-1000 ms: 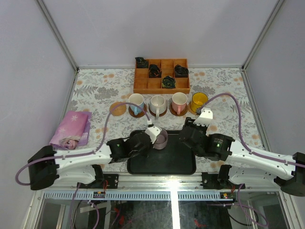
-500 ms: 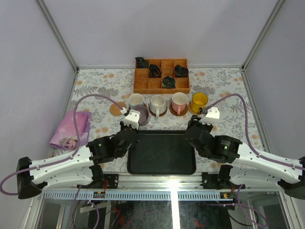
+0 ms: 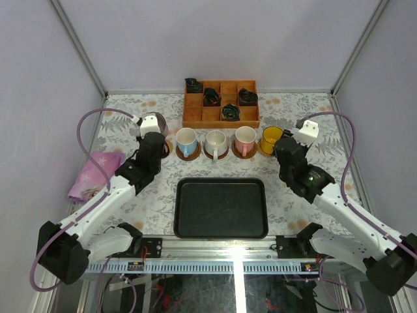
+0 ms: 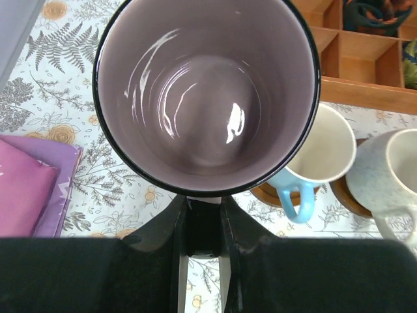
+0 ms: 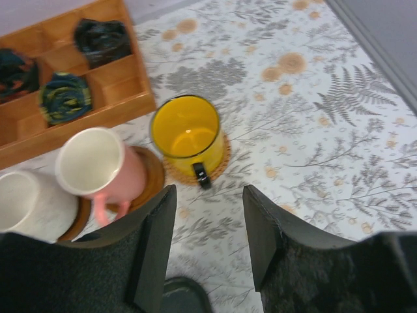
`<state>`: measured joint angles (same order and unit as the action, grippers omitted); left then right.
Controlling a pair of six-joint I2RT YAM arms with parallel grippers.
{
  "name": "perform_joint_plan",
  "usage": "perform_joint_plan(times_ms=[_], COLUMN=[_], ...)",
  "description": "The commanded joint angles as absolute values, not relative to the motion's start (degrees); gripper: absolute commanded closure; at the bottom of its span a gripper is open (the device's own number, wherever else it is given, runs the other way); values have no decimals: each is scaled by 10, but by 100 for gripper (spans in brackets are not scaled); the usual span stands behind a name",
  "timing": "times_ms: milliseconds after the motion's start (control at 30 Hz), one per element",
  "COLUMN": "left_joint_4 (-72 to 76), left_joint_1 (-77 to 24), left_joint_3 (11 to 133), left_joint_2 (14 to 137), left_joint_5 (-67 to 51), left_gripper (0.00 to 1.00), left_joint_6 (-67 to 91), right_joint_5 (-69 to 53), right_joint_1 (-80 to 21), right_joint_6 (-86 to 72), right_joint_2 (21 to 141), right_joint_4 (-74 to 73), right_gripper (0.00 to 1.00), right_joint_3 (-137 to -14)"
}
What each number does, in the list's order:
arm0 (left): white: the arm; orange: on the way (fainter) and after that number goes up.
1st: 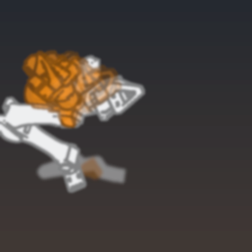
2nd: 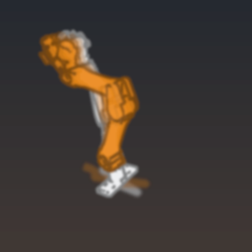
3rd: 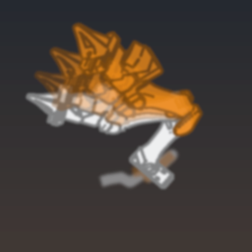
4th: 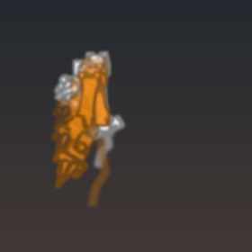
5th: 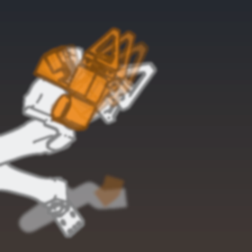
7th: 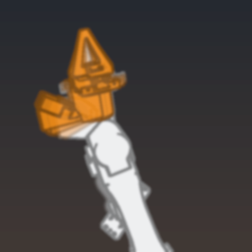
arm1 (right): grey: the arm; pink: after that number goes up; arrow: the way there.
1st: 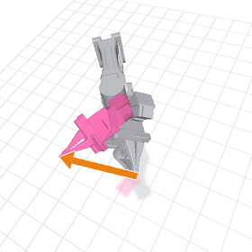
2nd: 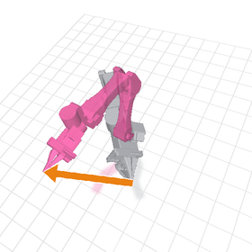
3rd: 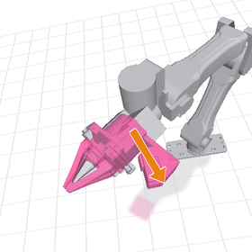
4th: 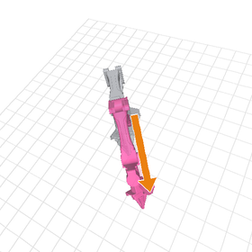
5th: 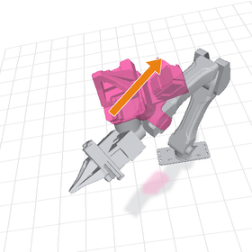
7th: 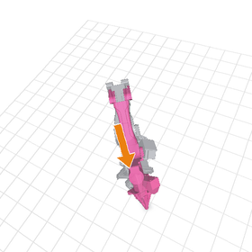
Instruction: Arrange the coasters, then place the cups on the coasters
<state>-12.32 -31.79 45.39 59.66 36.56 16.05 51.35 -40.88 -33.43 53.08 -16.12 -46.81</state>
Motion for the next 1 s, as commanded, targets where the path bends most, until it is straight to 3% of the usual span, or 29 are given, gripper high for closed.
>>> perform_joint_plan(times_ms=[0, 200, 333, 967], left_joint_4=[18, 46, 55, 42], left_joint_1=[-257, -156, -107, -96], left_joint_3=[473, 485, 490, 484], left_joint_2=[626, 701, 749, 830], left_joint_5=[298, 216, 149, 59], left_gripper=[100, 100, 100, 100], left_joint_6=[145, 147, 149, 93], right_joint_5=[421, 352, 344, 370], right_joint_1=[-305, -200, -185, -183], right_joint_6=[-288, -299, -296, -283], right_joint_2=[578, 622, 642, 629], right_joint_4=[-112, -95, -90, -74], right_gripper=[48, 48, 48, 47], right_joint_3=[-498, -503, -520, -495])
